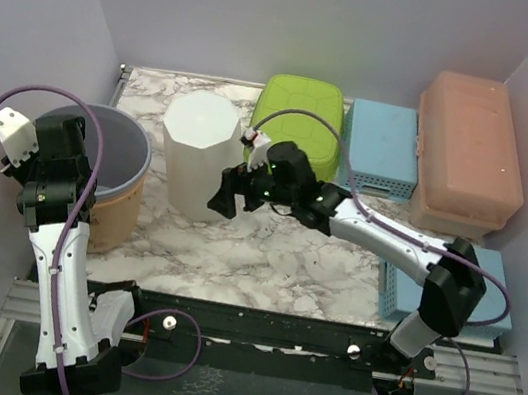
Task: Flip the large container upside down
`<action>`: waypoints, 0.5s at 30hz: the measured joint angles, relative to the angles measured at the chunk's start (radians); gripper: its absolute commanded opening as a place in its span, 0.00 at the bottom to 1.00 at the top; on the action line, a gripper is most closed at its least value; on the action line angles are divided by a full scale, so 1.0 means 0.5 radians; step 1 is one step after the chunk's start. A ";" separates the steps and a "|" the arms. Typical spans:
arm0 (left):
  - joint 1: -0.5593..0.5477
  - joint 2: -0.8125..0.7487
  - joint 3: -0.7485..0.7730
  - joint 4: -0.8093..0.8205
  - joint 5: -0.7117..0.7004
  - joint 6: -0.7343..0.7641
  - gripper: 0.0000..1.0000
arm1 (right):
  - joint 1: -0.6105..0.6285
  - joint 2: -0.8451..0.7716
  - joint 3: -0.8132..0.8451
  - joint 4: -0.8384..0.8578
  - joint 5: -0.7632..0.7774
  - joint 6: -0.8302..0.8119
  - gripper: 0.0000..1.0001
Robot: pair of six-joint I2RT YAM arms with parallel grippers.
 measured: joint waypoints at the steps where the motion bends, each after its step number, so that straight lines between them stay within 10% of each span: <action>1: 0.000 -0.002 0.000 -0.001 -0.001 -0.001 0.11 | 0.063 0.061 0.027 0.045 0.154 -0.012 0.94; 9: -0.003 0.005 0.010 -0.001 0.000 -0.004 0.11 | 0.201 0.653 0.378 0.150 0.797 0.029 0.96; 15: -0.040 -0.015 0.009 -0.002 0.013 -0.037 0.11 | 0.180 1.272 1.402 -0.046 1.262 0.079 0.98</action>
